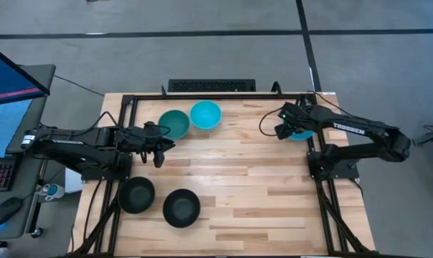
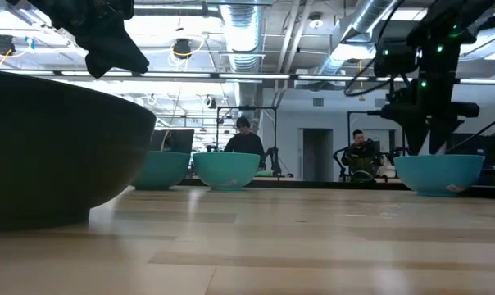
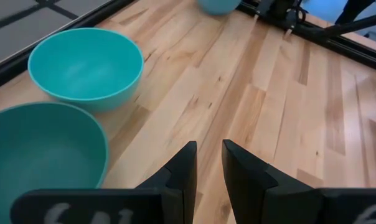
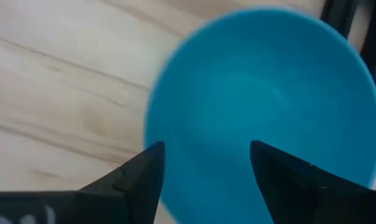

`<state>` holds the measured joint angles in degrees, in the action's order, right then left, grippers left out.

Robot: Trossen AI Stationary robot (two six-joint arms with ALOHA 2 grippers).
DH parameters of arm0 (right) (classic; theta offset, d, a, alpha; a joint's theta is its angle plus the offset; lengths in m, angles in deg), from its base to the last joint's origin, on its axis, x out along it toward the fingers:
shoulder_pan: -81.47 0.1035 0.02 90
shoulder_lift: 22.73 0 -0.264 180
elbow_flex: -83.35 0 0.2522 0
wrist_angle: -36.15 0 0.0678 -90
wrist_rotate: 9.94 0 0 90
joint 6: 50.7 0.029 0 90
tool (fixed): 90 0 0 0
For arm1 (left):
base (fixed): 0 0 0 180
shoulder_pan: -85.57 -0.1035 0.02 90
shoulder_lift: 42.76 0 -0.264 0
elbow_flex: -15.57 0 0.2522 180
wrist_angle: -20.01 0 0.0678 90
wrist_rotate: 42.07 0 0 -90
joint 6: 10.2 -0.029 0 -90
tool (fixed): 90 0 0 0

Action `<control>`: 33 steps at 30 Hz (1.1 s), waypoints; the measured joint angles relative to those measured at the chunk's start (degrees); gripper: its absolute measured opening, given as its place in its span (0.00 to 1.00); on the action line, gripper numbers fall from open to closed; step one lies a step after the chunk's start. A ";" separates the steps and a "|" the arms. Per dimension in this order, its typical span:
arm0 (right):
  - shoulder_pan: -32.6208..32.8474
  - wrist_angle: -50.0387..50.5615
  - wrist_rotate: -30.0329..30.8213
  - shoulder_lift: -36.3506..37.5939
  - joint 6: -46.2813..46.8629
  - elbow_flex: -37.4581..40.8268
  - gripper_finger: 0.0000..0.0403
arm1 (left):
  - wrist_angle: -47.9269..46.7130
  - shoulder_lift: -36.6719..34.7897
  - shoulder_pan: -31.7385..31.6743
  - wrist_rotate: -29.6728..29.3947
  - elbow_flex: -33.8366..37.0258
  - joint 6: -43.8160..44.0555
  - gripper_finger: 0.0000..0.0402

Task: Nest bowls inside each other
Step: Move the blue bowl to the middle of the table

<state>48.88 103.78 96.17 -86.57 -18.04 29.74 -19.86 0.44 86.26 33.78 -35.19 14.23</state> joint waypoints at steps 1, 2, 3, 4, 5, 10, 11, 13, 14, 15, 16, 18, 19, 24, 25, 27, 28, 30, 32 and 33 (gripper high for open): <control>0.02 -1.31 -0.07 -0.40 -0.17 -0.09 0.65 | -0.06 0.00 0.00 0.00 0.00 0.00 0.16; 0.08 -2.26 -0.32 -0.50 -0.21 -0.12 0.65 | -0.10 0.00 0.00 -0.04 0.00 0.02 0.16; 0.10 -3.26 -0.58 -0.69 -0.19 -0.12 0.65 | -0.10 0.00 0.00 -0.04 0.00 0.02 0.16; 0.08 -4.70 -1.16 -1.04 -0.15 -0.12 0.65 | -0.10 0.00 0.00 -0.04 0.00 0.02 0.16; 0.08 -5.87 -2.11 -1.26 0.10 -0.12 0.65 | -0.13 0.00 -0.04 -0.07 0.00 0.02 0.16; 2.56 -9.15 -4.10 -1.16 2.09 -0.12 0.65 | -0.17 0.02 -0.04 -1.65 0.00 0.17 0.16; 3.28 -9.73 -4.19 -1.16 2.53 -0.12 0.65 | -0.17 0.00 -0.04 -1.79 0.00 0.32 0.16; 4.31 -10.25 -4.25 -1.15 3.25 -0.17 0.65 | -0.18 0.02 -0.12 -2.07 0.00 0.46 0.16; 4.88 -10.17 -4.21 -1.48 3.63 -0.17 0.65 | -0.18 0.00 -0.11 -2.19 0.00 0.49 0.16; 5.49 -10.17 -4.17 -2.11 4.16 -0.17 0.65 | -0.17 0.02 -0.11 -2.38 0.00 0.50 0.16; 6.11 -10.10 -4.17 -2.83 4.70 -0.17 0.65 | -0.19 0.04 -0.11 -2.65 0.00 0.50 0.16; 7.21 -10.24 -4.20 -4.02 4.85 -0.16 0.65 | -0.18 0.02 -0.11 -2.90 0.00 0.55 0.16; 7.64 -10.36 -4.20 -4.71 5.03 -0.17 0.65 | -0.19 0.02 -0.11 -2.99 0.01 0.55 0.16; 9.84 -10.52 -4.08 -8.89 6.67 -0.17 0.62 | -0.19 0.02 -0.10 -3.02 0.02 0.83 0.16; 10.20 -10.69 -4.10 -9.44 6.99 -0.17 0.60 | -0.19 0.02 -0.09 -3.02 0.02 0.83 0.16; 10.95 -11.00 -4.05 -10.62 7.92 -0.17 0.53 | -0.20 0.02 -0.09 -3.02 0.02 0.85 0.16; 11.29 -11.04 -4.05 -11.10 8.40 -0.17 0.48 | -0.21 0.02 -0.09 -3.02 0.02 0.85 0.16; 12.27 -11.08 -4.01 -11.73 9.66 -0.17 0.36 | -0.21 0.02 -0.09 -3.01 0.02 0.85 0.16; 13.71 -11.26 -4.09 -12.10 10.91 -0.17 0.22 | -0.37 0.02 -0.09 -2.99 0.02 0.85 0.16; 14.64 -11.86 -4.27 -12.15 11.44 -0.17 0.15 | -0.50 0.02 -0.09 -2.99 0.02 0.85 0.16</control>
<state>63.52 91.92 91.90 -98.72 -6.61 29.58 -20.37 0.47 86.17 30.78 -35.17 15.08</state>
